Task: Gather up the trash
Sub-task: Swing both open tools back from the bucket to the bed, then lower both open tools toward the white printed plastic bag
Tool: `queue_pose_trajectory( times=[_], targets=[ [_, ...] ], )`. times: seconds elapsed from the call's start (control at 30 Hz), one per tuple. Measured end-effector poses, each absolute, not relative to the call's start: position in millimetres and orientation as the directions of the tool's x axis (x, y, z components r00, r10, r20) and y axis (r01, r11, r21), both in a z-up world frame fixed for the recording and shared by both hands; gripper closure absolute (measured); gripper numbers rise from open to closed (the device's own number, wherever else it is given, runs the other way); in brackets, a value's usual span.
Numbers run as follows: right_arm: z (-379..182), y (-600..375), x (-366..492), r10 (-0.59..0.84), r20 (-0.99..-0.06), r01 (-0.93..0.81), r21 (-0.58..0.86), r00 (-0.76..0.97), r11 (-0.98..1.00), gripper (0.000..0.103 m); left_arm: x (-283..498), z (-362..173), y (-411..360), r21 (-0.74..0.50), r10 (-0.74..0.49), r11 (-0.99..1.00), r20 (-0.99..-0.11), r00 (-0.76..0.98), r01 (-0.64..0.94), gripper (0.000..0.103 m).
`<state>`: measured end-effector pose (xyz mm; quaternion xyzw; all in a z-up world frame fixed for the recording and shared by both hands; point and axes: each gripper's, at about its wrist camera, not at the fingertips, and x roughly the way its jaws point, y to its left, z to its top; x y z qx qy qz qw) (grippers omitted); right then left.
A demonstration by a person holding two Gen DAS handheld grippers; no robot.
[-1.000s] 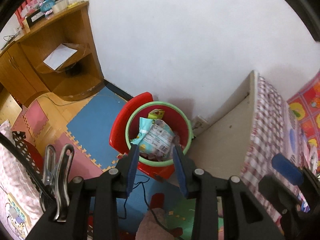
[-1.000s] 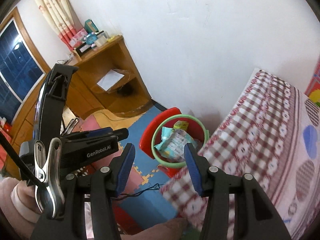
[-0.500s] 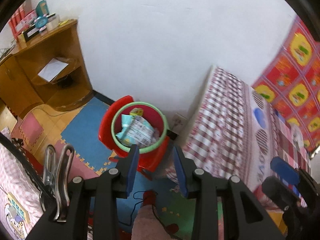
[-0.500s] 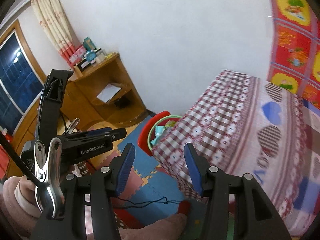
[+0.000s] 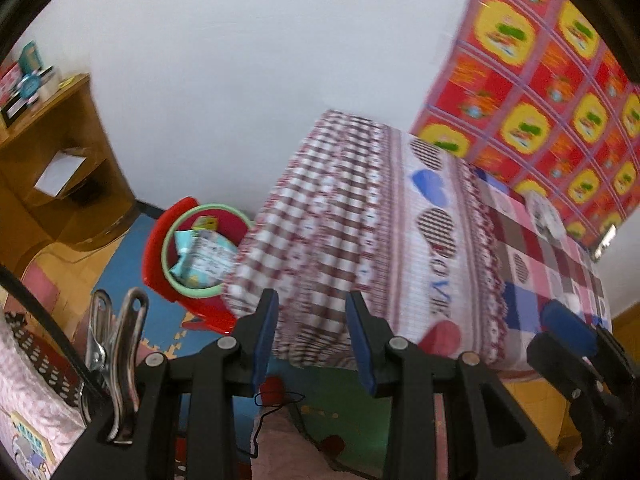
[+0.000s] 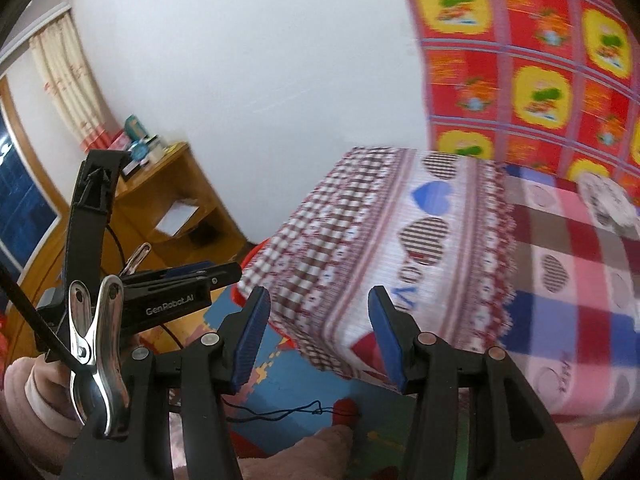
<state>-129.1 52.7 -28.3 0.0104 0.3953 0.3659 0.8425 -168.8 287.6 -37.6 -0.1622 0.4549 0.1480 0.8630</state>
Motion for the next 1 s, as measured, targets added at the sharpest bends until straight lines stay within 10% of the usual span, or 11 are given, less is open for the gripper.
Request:
queue_pose_trajectory(
  times=[1.0],
  targets=[
    [-41,-127,-13,0.391,-0.676,-0.175,0.366,0.625,0.914,0.051,3,-9,117,-0.177,-0.163,0.984,-0.807,0.568,0.031,0.067]
  ],
)
